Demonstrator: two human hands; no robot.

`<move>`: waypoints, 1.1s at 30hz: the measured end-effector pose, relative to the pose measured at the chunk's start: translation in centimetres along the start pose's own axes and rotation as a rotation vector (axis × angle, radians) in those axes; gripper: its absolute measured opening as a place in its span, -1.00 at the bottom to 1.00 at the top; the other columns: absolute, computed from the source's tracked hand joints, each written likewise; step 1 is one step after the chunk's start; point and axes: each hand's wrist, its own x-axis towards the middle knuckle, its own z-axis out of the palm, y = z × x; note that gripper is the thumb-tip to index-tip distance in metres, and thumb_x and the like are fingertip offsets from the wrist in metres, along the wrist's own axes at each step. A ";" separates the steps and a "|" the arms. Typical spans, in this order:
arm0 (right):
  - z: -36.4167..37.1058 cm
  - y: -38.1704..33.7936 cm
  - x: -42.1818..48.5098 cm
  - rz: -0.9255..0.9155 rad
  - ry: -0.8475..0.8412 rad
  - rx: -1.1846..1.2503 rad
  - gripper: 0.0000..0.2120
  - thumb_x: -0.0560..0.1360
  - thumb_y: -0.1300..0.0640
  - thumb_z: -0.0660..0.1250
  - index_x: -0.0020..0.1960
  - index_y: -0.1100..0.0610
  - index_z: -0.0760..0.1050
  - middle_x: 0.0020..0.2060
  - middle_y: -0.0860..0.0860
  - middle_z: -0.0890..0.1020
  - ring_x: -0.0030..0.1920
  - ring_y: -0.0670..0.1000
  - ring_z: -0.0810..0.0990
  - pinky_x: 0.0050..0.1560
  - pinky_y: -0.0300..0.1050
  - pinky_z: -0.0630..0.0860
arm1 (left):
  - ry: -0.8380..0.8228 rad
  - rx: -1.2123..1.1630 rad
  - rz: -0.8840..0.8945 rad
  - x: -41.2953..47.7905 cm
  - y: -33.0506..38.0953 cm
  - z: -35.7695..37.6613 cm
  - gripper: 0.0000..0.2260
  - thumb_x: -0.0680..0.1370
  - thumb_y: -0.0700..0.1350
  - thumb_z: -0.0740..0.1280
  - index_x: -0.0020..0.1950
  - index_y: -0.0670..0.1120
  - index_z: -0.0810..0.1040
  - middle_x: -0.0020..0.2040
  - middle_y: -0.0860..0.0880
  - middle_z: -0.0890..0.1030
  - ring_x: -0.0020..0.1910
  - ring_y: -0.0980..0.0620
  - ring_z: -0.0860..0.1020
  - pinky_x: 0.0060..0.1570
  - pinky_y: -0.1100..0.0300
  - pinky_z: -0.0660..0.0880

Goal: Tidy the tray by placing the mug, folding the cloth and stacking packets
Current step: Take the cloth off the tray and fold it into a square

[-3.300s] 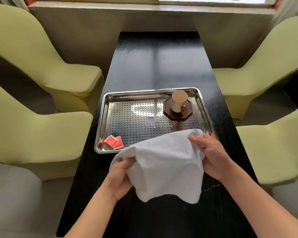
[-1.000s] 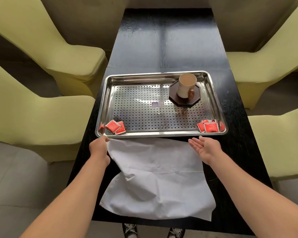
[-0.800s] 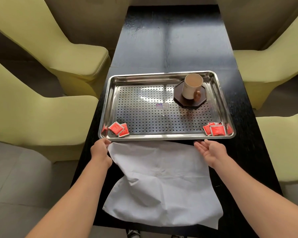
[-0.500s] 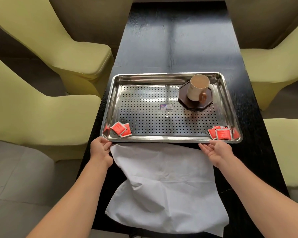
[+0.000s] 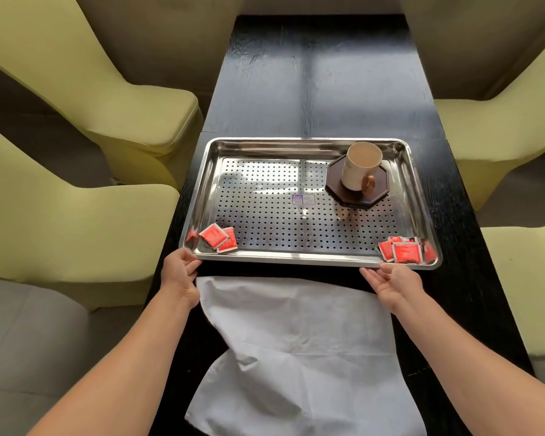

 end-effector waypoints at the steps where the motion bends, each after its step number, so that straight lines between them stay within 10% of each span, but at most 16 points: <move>1: 0.1 0.0 0.1 0.001 -0.003 0.007 -0.68 0.60 0.48 0.12 0.35 0.43 0.33 0.17 0.38 0.48 0.33 0.37 0.48 0.32 0.25 0.49 | -0.006 0.002 0.015 0.2 0.1 0.1 -0.88 0.36 -0.24 0.20 -0.19 -0.11 0.50 0.05 -0.17 0.62 -0.10 -0.02 0.56 -0.16 0.22 0.40; 10: 0.7 -0.9 0.9 0.001 -0.038 0.028 -0.68 0.61 0.46 0.15 0.36 0.40 0.33 0.22 0.36 0.48 0.31 0.34 0.51 0.30 0.20 0.52 | -0.041 -0.002 0.030 1.0 0.2 0.5 -0.88 0.40 -0.25 0.18 -0.15 -0.11 0.49 0.22 -0.21 0.61 0.25 -0.11 0.54 0.35 0.11 0.35; 13: 0.1 -0.6 0.8 -0.029 -0.071 -0.052 -0.73 0.60 0.40 0.23 0.29 0.37 0.40 0.15 0.32 0.52 0.18 0.28 0.60 0.17 0.10 0.60 | -0.069 -0.002 0.012 0.8 0.1 -0.1 -0.92 0.41 -0.22 0.21 -0.23 -0.09 0.47 0.07 -0.15 0.64 0.05 -0.06 0.57 0.17 0.12 0.47; 16: -1.9 0.7 1.0 -0.201 -0.021 -0.608 -0.66 0.57 0.29 0.35 0.33 0.28 0.46 0.22 0.25 0.59 0.09 0.21 0.63 0.10 0.08 0.59 | -0.015 0.087 0.028 0.7 -1.4 -1.2 -0.95 0.48 -0.19 0.30 -0.09 -0.11 0.54 -0.06 -0.07 0.58 -0.09 0.00 0.51 -0.19 0.18 0.39; 21: -4.8 3.8 1.1 -0.551 0.063 -1.562 -0.47 0.53 -0.11 0.39 0.41 0.11 0.45 0.28 0.08 0.57 0.22 0.14 0.59 0.09 0.04 0.55 | 0.114 0.253 -0.070 1.2 -5.4 -2.5 -0.70 0.53 -0.12 0.42 0.22 -0.20 0.56 0.09 -0.18 0.64 0.00 -0.15 0.60 -0.11 0.05 0.51; 26: -5.0 4.2 -0.1 -0.500 0.037 -1.270 -0.96 0.49 0.10 0.45 -0.07 0.04 0.61 -0.17 0.00 0.65 -0.10 0.05 0.64 -0.10 0.03 0.63 | 0.063 0.398 -0.009 0.8 -5.4 -2.2 -0.78 0.48 -0.23 0.48 0.10 -0.24 0.61 0.02 -0.23 0.66 0.01 -0.22 0.64 0.03 -0.07 0.59; 33: -8.2 2.4 -3.2 -0.664 0.062 -0.787 -0.77 0.39 0.34 0.51 -0.25 0.04 0.58 -0.24 0.05 0.66 -0.17 0.07 0.65 -0.23 -0.03 0.57 | -0.128 0.363 0.496 -2.3 -2.1 -0.9 -0.88 0.49 -0.21 0.48 -0.15 -0.01 0.61 -0.28 0.07 0.68 -0.31 0.19 0.60 -0.35 0.32 0.52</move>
